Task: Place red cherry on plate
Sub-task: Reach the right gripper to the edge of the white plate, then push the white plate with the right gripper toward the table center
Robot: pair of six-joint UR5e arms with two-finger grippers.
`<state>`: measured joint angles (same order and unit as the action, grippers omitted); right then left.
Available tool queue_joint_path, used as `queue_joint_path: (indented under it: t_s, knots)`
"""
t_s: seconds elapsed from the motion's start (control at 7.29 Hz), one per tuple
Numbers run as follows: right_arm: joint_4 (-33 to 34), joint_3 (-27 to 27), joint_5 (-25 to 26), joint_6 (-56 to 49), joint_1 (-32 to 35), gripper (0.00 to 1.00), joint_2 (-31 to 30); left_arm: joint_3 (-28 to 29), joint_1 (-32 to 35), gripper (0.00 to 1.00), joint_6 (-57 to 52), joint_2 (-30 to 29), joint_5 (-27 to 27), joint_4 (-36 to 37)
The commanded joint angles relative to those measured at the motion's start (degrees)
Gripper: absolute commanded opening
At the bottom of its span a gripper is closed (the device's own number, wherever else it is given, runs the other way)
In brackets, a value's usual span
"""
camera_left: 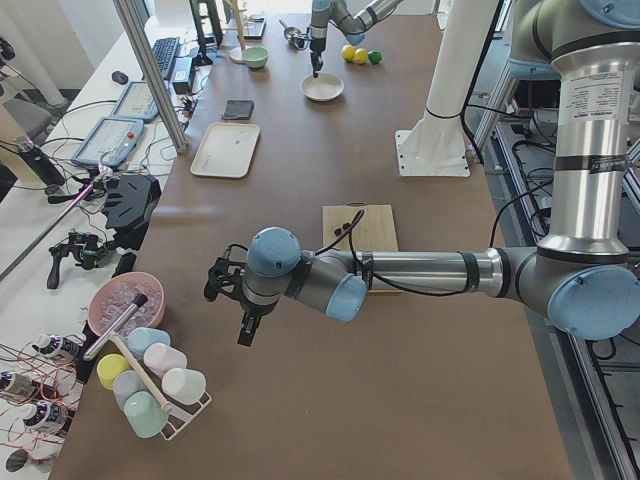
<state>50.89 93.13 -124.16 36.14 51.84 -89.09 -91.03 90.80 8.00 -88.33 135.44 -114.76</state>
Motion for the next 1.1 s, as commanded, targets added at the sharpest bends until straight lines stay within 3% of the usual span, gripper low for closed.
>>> queue_joint_path:
  t_s: [0.0,0.14,0.27,0.55,0.96]
  knots:
    - [0.18,0.73,-9.98,0.77,5.16,0.0,2.24,-0.11,-0.01,0.98,0.0,0.0,0.0,0.06]
    - [0.27,0.74,-16.84,2.87,8.51,0.0,4.08,-0.11,-0.01,0.98,0.0,0.0,0.0,-0.02]
    - [0.18,0.83,-19.34,4.98,9.41,0.0,5.84,-0.11,-0.01,0.98,0.0,0.0,0.0,-0.02]
    - [0.27,0.3,-17.89,15.39,5.58,0.0,13.73,0.07,-0.01,0.98,0.0,0.0,0.0,0.06]
    - [0.27,0.39,2.18,28.61,-10.48,0.0,21.83,0.24,0.08,0.98,0.09,0.09,0.0,0.06]
